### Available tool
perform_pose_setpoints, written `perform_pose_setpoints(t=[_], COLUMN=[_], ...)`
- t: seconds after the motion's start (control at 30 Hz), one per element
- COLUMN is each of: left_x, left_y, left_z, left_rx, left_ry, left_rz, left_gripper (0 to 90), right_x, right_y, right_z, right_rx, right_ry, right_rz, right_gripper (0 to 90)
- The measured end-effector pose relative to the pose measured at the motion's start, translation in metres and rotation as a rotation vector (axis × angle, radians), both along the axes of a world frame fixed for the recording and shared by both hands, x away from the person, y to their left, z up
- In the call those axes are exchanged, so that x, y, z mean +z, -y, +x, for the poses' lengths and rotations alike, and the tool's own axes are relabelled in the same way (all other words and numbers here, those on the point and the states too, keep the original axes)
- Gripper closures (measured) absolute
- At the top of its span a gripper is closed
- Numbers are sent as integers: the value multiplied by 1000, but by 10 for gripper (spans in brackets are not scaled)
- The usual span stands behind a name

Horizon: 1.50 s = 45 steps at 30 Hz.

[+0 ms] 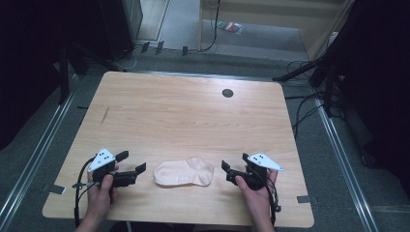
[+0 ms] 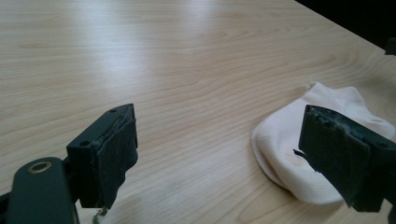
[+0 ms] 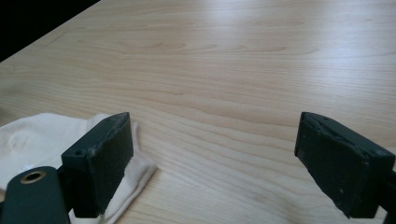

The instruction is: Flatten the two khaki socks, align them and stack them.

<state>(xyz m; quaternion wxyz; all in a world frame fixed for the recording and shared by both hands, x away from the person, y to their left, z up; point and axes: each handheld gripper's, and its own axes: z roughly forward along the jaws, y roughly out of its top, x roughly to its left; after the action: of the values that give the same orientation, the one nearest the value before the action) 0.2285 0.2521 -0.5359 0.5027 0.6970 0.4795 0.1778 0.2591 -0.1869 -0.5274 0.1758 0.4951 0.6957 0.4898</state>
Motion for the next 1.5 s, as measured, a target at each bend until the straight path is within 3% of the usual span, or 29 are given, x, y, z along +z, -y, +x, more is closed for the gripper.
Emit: perform_pose_setpoints(t=[0.1,0.27,0.67,0.87,1.03,1.3,1.5], left_x=[0,-1,-3,-3,-4,-9,-10], left_y=[-8,-16,-48,-73,-85,-110,-132], left_z=[1,3,4,1,-2,-15,-27], left_rx=[20,45,165,221,238,243,263], left_ry=[-4,-10,-29,-26,-27,-42,-37], left_rz=[-16,-3,5,9,36,115,84], left_gripper=[125,125,128,128,128,126,127], right_x=[1,3,6,5,3,-6,-11], right_y=[10,25,68,92,102,116,134], right_z=[2,3,-1,-7,-10,-19,-31], right_rx=[-28,-65,-163,-231,-251,-250,-266], right_ry=[8,20,27,34,26,-3,-19], right_rz=[2,0,19,-32,-42,-40,-30], right_gripper=[115,115,121,127,127,127,127])
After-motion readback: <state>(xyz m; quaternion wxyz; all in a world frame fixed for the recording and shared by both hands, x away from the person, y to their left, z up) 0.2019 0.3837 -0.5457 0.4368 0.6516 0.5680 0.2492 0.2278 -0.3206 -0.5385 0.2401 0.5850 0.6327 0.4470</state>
